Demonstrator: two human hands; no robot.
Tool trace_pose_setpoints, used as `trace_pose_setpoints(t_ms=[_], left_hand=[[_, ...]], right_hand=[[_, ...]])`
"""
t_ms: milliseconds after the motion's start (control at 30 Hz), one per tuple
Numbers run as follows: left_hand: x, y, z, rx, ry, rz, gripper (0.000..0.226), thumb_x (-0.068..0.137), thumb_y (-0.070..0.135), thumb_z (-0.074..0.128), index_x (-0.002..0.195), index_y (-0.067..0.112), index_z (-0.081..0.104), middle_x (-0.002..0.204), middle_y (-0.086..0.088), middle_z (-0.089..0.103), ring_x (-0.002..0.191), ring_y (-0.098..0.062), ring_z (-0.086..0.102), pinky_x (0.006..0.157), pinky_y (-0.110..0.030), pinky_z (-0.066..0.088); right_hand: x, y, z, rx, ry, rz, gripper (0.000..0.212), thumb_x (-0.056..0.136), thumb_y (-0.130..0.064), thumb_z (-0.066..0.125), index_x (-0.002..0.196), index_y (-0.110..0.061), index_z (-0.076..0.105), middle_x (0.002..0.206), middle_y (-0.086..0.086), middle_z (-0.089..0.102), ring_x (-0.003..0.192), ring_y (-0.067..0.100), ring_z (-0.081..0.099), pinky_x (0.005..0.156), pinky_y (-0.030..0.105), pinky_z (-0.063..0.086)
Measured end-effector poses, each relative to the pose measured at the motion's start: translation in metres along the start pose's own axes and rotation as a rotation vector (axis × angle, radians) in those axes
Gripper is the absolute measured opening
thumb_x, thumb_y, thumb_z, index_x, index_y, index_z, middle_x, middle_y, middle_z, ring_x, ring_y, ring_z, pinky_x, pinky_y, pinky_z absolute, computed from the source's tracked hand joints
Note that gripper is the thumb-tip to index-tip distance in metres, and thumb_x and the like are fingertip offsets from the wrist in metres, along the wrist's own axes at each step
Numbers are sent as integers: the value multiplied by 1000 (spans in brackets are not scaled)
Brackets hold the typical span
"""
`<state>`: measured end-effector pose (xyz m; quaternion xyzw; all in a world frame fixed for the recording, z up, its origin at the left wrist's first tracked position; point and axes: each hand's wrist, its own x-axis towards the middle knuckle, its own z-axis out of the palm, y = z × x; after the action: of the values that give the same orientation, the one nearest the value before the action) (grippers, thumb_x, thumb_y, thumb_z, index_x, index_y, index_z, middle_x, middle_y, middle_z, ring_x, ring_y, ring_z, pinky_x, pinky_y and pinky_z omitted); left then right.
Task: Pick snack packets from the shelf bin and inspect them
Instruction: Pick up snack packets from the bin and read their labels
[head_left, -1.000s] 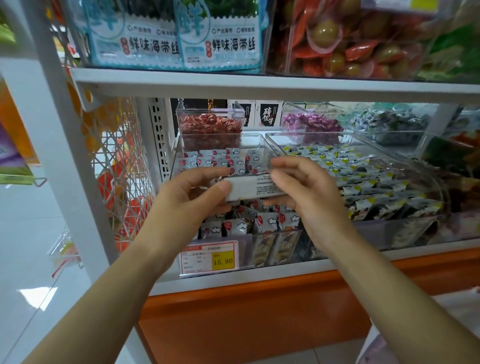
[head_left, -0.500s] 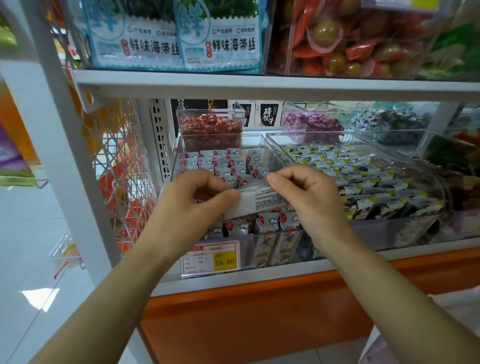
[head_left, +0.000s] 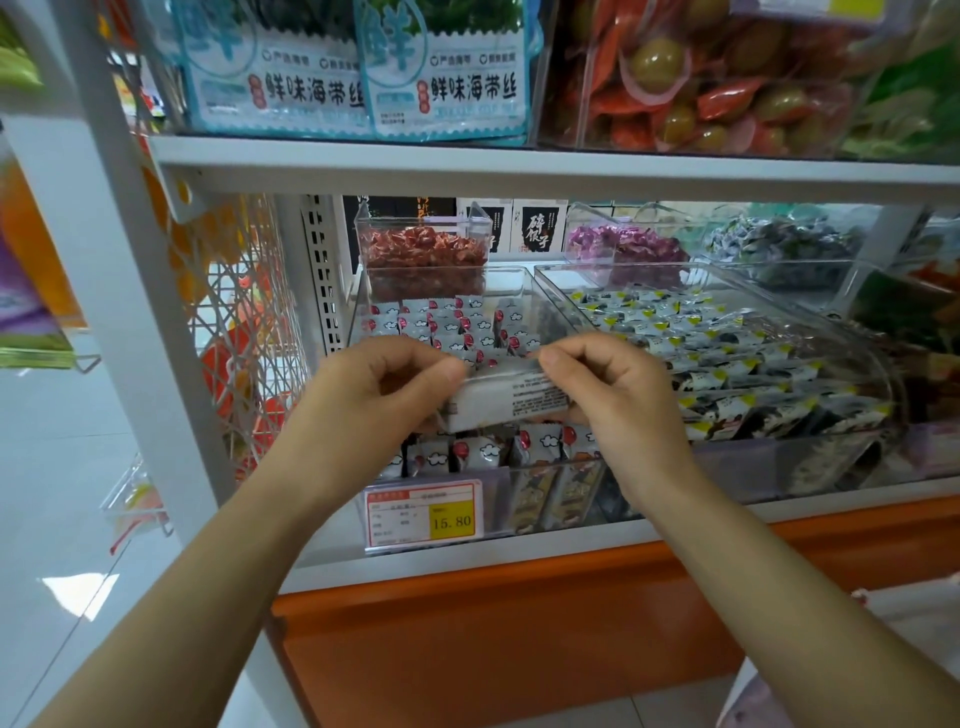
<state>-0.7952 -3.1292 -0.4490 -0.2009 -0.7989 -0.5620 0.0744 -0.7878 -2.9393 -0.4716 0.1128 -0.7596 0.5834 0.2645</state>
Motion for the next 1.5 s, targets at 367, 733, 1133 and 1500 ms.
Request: trace_pose_setpoints(t_ms=[367, 733, 1133, 1500], left_hand=[[-3, -9, 12, 31, 36, -26, 14, 86, 27, 62, 97, 35, 65, 83, 2, 68, 67, -10, 63, 51, -22, 51], [14, -16, 19, 258, 225, 27, 41, 96, 30, 46, 135, 16, 47, 126, 1, 56, 106, -6, 54, 88, -21, 43], [116, -58, 35, 1129, -285, -220, 59, 96, 45, 15, 130, 8, 45, 146, -13, 37, 138, -26, 24, 111, -57, 13], [88, -45, 30, 1131, -332, -189, 56, 97, 48, 12, 128, 17, 47, 141, -7, 43, 138, -23, 25, 111, -51, 12]], right_hand=[[6, 6, -8, 375, -91, 274, 18, 87, -17, 59, 76, -9, 71, 73, 5, 72, 73, 18, 71, 57, 28, 58], [17, 1, -7, 97, 67, 72, 12, 83, -15, 67, 94, -18, 62, 92, 7, 68, 73, 14, 70, 61, 26, 59], [47, 11, -7, -79, 182, 41, 28, 84, -26, 68, 95, -3, 55, 99, 26, 59, 84, 36, 64, 75, 51, 54], [66, 1, 9, -163, 93, -8, 28, 86, -23, 65, 104, -4, 54, 95, 11, 60, 89, 32, 64, 79, 51, 53]])
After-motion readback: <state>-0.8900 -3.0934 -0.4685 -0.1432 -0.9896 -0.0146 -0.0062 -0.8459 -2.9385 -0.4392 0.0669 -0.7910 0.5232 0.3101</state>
